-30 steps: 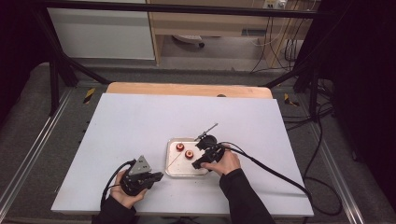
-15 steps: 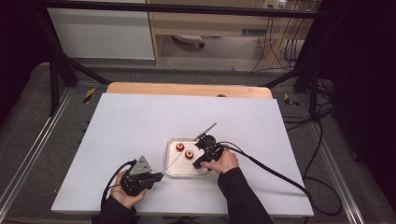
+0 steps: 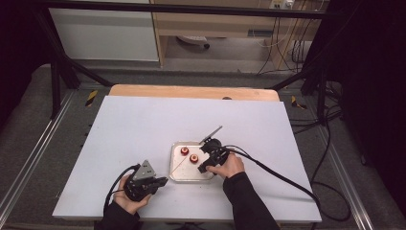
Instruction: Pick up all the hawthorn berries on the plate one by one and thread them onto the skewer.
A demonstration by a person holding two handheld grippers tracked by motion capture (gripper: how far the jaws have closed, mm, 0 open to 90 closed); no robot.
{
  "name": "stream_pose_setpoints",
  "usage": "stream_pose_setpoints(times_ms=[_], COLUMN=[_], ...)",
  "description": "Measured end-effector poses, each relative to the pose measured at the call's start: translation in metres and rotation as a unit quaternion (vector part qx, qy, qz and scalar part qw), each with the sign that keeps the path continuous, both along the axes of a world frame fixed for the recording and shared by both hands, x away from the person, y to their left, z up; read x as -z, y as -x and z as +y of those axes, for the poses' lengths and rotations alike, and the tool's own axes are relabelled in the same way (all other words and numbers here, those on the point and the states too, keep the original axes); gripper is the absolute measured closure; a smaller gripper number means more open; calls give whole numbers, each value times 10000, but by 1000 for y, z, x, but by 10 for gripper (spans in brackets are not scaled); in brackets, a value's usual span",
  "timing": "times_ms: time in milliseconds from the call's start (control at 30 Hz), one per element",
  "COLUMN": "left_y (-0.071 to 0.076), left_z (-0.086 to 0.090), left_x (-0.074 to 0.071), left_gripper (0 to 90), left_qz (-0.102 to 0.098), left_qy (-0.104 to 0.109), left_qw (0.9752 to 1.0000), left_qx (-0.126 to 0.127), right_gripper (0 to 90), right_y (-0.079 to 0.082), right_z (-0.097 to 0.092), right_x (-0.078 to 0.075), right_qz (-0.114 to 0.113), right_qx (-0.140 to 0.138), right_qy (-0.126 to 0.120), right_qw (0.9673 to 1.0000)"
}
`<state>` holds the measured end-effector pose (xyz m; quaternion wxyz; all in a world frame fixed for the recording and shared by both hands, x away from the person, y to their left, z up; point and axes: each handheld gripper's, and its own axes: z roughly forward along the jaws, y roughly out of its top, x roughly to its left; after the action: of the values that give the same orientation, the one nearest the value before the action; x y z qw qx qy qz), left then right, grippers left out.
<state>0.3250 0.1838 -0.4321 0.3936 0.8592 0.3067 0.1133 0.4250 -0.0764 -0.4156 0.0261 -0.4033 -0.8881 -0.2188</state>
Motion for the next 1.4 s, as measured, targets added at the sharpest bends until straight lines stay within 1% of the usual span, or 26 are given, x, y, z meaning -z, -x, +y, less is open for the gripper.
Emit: stream_pose_setpoints(times_ms=[167, 200, 267, 333, 367, 433, 467, 500, 533, 567, 600, 733, 767, 800, 833, 933, 967, 1000, 1033, 1067, 1100, 1133, 1167, 1200, 1333, 1400], left_y=[1, 1, 2, 2, 2, 2, 2, 2, 2, 2, 2, 2, 3, 3, 3, 4, 4, 4, 3, 3, 3, 2, 2, 1, 0, -1], left_z=[0, 0, -1, -1, 0, 0, 0, 1, 1, 1, 1, 0, 0, -1, -2, -3, -4, -5, -6, -7, -8, -10, -13, -16, -25, -30], left_x=[-1, -1, -1, -1, -1, -2, -2, -2, -2, -3, -3, -3, -4, -4, -4, -5, -5, -6, -6, -6, -6, -6, -6, -7, -9, -10], left_gripper=[883, 883, 883, 883, 883, 883, 883, 883, 883, 883, 883, 883, 883, 883, 883, 883, 883, 883, 883, 883, 883, 883, 883, 883, 883, 883], left_qz=[-42, -50, -57, -60, -67, -61, -69, -71, -65, -69, -68, -70, -85, -98, -103, -111, -99, -95, -83, -77, -73, -68, -59, -56, -84, -88], left_qy=[36, 44, 89, 115, 127, 159, 164, 171, 186, 204, 228, 306, 313, 315, 336, 382, 412, 430, 453, 468, 481, 483, 495, 518, 610, 654], left_qw=[10000, 10000, 9999, 9998, 9998, 9997, 9997, 9996, 9995, 9994, 9993, 9988, 9987, 9986, 9984, 9979, 9976, 9973, 9971, 9968, 9967, 9964, 9962, 9960, 9951, 9946], left_qx=[-29, -36, -82, -122, -135, -175, -188, -201, -232, -256, -279, -367, -393, -414, -443, -511, -549, -579, -613, -636, -657, -687, -712, -730, -777, -797], right_gripper=[606, 607, 607, 607, 607, 607, 607, 607, 607, 607, 607, 608, 608, 608, 608, 608, 609, 609, 609, 609, 609, 609, 609, 609, 609, 609], right_y=[4, 5, 6, 8, 9, 10, 11, 11, 11, 11, 11, 13, 14, 14, 14, 15, 15, 15, 15, 16, 16, 16, 16, 16, 17, 17], right_z=[-4, -7, -8, -10, -12, -12, -15, -15, -16, -19, -19, -24, -26, -26, -27, -32, -35, -35, -36, -39, -39, -41, -41, -42, -44, -44], right_x=[-12, -18, -19, -24, -27, -28, -30, -30, -31, -31, -31, -32, -32, -32, -32, -32, -32, -32, -32, -32, -32, -34, -34, -34, -36, -38], right_qz=[-80, -184, -230, -319, -395, -451, -601, -601, -658, -766, -766, -944, -1021, -1021, -1059, -1157, -1208, -1208, -1227, -1281, -1281, -1325, -1325, -1376, -1479, -1527], right_qx=[151, 196, 216, 289, 343, 385, 475, 475, 534, 625, 625, 842, 905, 905, 948, 1095, 1172, 1172, 1204, 1289, 1289, 1377, 1377, 1392, 1575, 1660], right_qy=[-282, -422, -501, -688, -896, -984, -1161, -1161, -1275, -1502, -1502, -1926, -2096, -2096, -2192, -2521, -2659, -2659, -2719, -2884, -2884, -3031, -3031, -3086, -3416, -3518], right_qw=[9995, 9987, 9982, 9967, 9946, 9934, 9903, 9903, 9882, 9837, 9837, 9731, 9682, 9682, 9653, 9545, 9492, 9492, 9469, 9401, 9401, 9336, 9336, 9308, 9147, 9085])
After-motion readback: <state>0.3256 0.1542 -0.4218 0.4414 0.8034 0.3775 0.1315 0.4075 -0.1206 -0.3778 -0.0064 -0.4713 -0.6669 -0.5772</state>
